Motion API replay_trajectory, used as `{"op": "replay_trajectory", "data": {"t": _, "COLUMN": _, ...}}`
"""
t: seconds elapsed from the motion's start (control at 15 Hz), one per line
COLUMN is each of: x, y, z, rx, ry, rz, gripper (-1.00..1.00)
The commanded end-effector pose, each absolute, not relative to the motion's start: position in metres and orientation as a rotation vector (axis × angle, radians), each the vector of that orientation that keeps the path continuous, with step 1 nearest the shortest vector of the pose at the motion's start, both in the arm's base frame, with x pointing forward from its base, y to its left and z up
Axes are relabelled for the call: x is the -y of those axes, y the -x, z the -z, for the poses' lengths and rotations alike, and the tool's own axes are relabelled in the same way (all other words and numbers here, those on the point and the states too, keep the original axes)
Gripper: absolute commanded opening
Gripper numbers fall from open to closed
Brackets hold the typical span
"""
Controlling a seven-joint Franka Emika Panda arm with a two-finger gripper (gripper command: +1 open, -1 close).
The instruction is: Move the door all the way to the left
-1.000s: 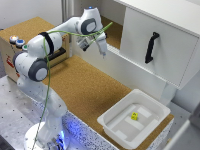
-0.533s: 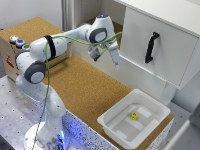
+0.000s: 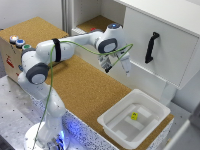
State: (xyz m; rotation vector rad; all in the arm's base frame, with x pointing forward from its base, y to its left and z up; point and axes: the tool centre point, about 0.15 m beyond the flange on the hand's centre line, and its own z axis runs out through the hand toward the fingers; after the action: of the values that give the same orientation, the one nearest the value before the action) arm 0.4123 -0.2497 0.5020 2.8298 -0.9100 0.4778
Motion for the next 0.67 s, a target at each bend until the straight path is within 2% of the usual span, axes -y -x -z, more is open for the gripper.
{"op": "replay_trajectory", "data": {"t": 0.0, "x": 0.252, "y": -0.437, "z": -0.520, "rx": 0.823, "ry": -2.986, "rz": -0.315, "gripper": 1.00}}
{"op": "replay_trajectory", "data": {"t": 0.6, "x": 0.278, "y": -0.467, "z": -0.545, "rx": 0.381, "ry": -3.152, "rz": -0.447, "gripper": 1.00}}
